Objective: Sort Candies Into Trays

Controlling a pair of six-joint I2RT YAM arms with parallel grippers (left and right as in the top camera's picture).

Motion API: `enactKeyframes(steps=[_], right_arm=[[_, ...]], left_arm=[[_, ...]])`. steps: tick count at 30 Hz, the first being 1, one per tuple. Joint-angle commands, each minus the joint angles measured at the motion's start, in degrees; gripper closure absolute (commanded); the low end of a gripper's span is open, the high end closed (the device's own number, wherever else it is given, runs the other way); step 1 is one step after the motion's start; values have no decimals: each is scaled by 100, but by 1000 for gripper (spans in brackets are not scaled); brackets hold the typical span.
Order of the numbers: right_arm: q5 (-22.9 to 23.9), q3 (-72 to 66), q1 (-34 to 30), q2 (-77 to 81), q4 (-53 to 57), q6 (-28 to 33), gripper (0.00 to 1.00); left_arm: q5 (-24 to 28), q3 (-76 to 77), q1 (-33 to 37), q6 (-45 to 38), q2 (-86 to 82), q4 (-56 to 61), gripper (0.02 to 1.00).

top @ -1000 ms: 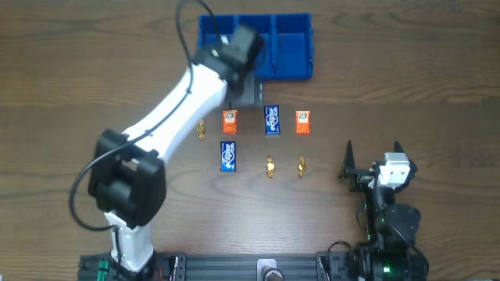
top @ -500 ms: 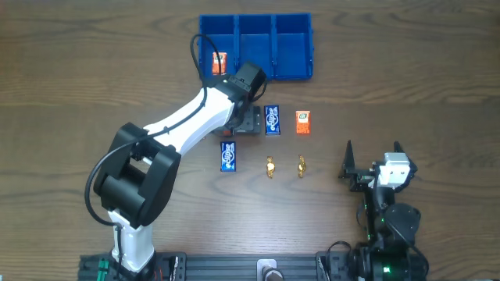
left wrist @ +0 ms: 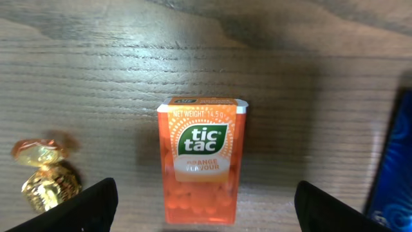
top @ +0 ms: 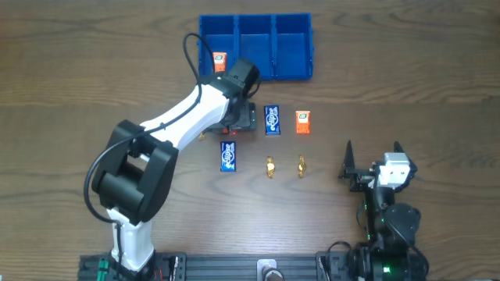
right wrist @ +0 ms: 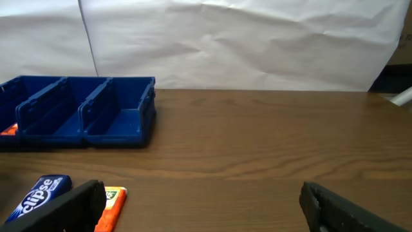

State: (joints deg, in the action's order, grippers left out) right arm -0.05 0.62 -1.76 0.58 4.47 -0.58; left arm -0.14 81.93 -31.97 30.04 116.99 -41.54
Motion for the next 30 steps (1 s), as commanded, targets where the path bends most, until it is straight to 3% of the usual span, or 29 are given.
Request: enactKeyframes(steps=[1, 3, 11, 17, 23, 30], right_arm=[[-9, -15, -24, -42, 31, 68, 3], [-9, -15, -24, -39, 31, 66, 3], [-9, -15, -24, -39, 31, 68, 3], [-9, -15, -24, -42, 31, 68, 3], [-9, -15, -24, -42, 31, 68, 3], [-9, -15, -24, -42, 33, 68, 3]], left_arm=[[22, -50, 17, 42, 243, 0, 161], [66, -50, 20, 44, 278, 2, 178], [87, -50, 17, 44, 302, 24, 522], [87, -50, 20, 90, 302, 26, 684], [70, 39, 48, 129, 208, 22, 720], [-623, 1322, 273, -114, -551, -636, 706]])
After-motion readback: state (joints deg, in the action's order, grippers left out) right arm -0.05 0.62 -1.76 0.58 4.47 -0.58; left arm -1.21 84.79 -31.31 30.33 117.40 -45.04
